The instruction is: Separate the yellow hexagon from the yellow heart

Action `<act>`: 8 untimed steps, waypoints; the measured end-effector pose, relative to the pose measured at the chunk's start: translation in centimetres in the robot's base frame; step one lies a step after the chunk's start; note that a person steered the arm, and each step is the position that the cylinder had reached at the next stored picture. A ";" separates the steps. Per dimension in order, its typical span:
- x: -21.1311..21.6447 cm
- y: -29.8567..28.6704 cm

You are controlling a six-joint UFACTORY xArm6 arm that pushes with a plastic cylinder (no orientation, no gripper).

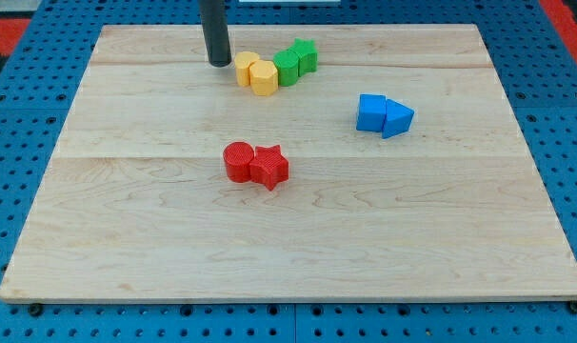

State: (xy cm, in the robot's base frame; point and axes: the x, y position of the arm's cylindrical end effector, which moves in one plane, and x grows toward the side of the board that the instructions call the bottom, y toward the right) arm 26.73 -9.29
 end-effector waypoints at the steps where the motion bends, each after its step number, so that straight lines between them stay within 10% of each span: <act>1: 2.4 2.9; 4: 10.6 4.5; 8: 8.3 11.3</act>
State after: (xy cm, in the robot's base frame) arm 35.05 1.96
